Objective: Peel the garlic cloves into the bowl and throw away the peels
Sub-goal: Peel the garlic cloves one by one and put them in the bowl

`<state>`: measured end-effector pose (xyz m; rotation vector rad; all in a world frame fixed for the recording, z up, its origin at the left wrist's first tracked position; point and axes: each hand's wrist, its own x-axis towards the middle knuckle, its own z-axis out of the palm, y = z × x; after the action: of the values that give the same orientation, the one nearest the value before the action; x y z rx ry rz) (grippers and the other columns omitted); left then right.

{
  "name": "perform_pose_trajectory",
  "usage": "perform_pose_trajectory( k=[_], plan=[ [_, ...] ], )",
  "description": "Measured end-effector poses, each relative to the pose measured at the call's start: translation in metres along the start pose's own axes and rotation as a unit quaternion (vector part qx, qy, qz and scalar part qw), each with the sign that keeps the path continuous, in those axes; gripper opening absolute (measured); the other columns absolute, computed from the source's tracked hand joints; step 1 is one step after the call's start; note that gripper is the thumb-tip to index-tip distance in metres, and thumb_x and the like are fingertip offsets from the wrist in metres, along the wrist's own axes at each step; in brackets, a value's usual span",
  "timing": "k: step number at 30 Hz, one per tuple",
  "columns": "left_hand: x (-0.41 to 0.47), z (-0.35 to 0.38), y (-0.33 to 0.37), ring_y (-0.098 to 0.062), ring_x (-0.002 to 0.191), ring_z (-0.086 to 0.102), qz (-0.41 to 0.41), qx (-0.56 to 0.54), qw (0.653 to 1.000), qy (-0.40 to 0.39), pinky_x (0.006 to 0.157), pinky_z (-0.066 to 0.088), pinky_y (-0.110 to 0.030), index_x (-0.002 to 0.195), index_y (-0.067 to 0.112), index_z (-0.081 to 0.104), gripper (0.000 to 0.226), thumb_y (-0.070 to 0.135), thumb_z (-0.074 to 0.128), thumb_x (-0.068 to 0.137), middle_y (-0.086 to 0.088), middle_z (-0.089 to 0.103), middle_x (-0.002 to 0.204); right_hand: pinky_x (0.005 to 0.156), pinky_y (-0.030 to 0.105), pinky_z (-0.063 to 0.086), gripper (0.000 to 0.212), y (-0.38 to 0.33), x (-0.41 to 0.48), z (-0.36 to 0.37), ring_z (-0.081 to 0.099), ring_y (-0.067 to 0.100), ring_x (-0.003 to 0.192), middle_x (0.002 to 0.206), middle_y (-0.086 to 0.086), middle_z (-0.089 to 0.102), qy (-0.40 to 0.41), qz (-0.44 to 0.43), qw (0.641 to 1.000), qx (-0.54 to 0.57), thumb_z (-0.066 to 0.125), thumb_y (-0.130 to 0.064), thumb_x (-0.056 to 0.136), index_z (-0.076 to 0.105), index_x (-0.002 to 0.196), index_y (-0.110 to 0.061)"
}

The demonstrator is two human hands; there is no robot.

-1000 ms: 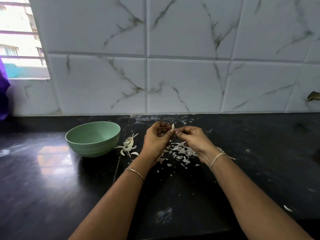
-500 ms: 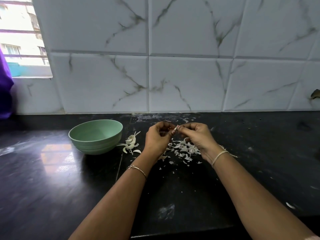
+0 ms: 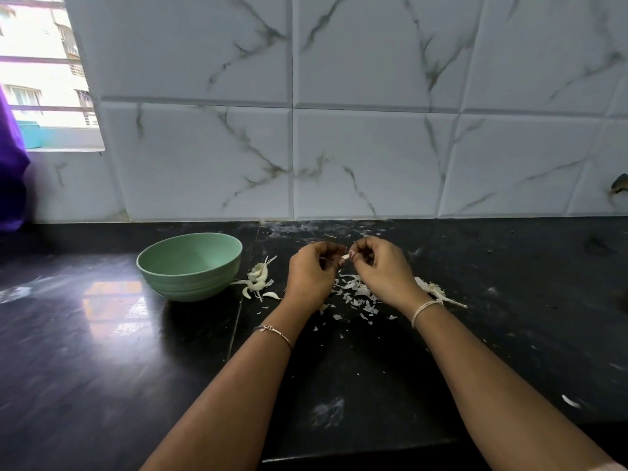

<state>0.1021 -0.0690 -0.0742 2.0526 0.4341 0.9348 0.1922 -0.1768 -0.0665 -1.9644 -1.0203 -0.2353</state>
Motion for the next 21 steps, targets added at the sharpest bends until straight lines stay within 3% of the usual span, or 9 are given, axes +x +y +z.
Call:
perform_pose_trajectory(
  k=[3,6,12,15,17,21],
  plan=[
    [-0.0012,0.0015,-0.0004,-0.007,0.087,0.062,0.028,0.041,0.999,0.007,0.074,0.046,-0.009,0.104,0.013,0.073,0.016,0.010,0.069,0.088,0.003,0.069,0.097,0.054,0.017,0.034,0.007,0.0012,0.0007,0.0008,0.048,0.004,0.061,0.080,-0.006,0.057,-0.017,-0.006,1.000,-0.003,0.054,-0.018,0.096,0.061,0.097,-0.018],
    [-0.0025,0.0023,0.0008,-0.013,0.090,0.063,0.041,0.053,0.998,0.011,0.081,0.049,-0.022,0.103,0.011,0.072,0.015,0.011,0.070,0.088,-0.001,0.069,0.099,0.053,0.019,0.034,0.010,0.0001,0.0011,0.0021,0.045,0.006,0.058,0.073,-0.004,0.054,-0.032,0.009,0.999,0.017,0.049,-0.016,0.099,0.058,0.099,-0.016],
    [-0.0038,-0.0005,0.0040,-0.005,0.077,0.061,0.026,-0.005,0.999,0.030,0.065,0.046,-0.011,0.091,0.014,0.069,0.010,0.009,0.073,0.084,0.006,0.068,0.084,0.060,0.018,0.038,0.007,0.0014,0.0002,0.0037,0.053,0.007,0.070,0.084,-0.005,0.058,-0.035,0.015,0.999,0.014,0.051,-0.014,0.097,0.058,0.097,-0.017],
    [-0.0050,-0.0016,0.0051,-0.004,0.070,0.059,0.006,-0.020,0.999,0.024,0.062,0.048,-0.010,0.087,0.017,0.068,0.013,0.009,0.077,0.080,0.008,0.066,0.079,0.070,0.022,0.047,0.012,-0.0008,0.0013,0.0022,0.062,0.011,0.079,0.090,0.003,0.071,-0.007,0.065,0.987,0.145,0.058,-0.017,0.096,0.069,0.097,-0.013],
    [-0.0052,-0.0018,0.0054,-0.001,0.064,0.056,-0.002,-0.026,0.999,0.023,0.058,0.047,-0.008,0.085,0.018,0.068,0.014,0.010,0.079,0.079,0.009,0.065,0.076,0.066,0.022,0.049,0.013,-0.0044,-0.0001,-0.0011,0.061,0.008,0.072,0.086,0.007,0.072,-0.003,0.094,0.969,0.229,0.062,-0.017,0.094,0.073,0.093,-0.011],
    [-0.0042,-0.0021,0.0032,0.002,0.063,0.059,-0.013,-0.038,0.999,0.025,0.059,0.047,-0.007,0.085,0.016,0.072,0.014,0.010,0.081,0.076,0.008,0.068,0.075,0.062,0.017,0.048,0.002,-0.0068,-0.0025,-0.0033,0.067,0.009,0.071,0.078,0.008,0.073,0.011,0.094,0.959,0.267,0.073,-0.008,0.083,0.075,0.083,-0.008]
  ],
)
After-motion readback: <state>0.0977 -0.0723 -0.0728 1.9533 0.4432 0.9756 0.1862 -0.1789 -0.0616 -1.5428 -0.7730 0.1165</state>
